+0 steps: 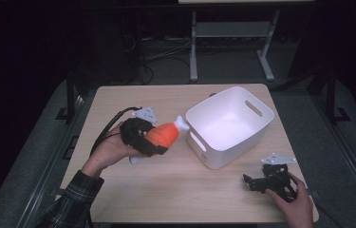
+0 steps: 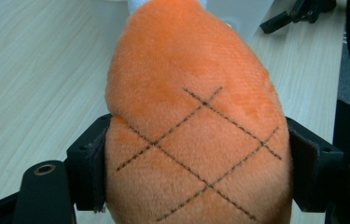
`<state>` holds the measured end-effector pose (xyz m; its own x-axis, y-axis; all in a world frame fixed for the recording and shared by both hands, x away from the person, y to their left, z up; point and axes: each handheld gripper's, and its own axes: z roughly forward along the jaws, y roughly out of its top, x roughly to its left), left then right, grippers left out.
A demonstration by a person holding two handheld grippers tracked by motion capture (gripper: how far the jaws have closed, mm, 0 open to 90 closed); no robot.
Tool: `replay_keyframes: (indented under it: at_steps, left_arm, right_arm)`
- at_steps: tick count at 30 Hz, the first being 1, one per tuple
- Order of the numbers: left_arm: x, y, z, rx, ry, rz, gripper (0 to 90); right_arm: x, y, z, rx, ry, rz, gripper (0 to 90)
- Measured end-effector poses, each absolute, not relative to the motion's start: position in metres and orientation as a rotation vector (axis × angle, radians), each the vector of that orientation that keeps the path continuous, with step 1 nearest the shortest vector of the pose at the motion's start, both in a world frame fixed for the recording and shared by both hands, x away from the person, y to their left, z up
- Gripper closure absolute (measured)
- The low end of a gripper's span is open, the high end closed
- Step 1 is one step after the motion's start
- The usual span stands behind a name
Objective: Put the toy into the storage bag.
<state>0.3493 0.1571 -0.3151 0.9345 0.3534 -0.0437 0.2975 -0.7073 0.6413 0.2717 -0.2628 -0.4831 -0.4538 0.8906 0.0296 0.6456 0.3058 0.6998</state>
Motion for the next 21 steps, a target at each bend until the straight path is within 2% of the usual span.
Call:
replay_keyframes:
  at_steps: [21]
  left_arm:
    - [0.364,0.133,-0.289,2.399,0.402,0.113,22.3]
  right_arm:
    - [0.272,-0.263,-0.483,1.375,2.216,0.927,0.2]
